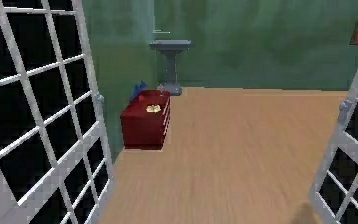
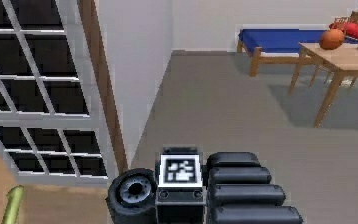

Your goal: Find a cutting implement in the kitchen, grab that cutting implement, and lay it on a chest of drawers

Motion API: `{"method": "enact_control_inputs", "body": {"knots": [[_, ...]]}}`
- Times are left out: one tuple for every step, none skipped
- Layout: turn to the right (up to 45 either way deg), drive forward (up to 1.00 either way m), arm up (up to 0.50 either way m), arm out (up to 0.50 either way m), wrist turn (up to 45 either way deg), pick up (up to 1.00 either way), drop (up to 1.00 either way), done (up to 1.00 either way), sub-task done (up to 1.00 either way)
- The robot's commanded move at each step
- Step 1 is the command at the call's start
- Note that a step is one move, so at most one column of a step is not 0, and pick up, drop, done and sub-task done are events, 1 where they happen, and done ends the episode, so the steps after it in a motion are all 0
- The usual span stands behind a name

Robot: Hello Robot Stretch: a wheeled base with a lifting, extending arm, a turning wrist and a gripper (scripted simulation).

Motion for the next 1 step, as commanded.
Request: {"method": "enact_control_inputs", "body": {"knots": [[3.0, 0.00, 0.00, 0.00, 0.0, 0.00, 0.00, 0.00, 0.00]]}}
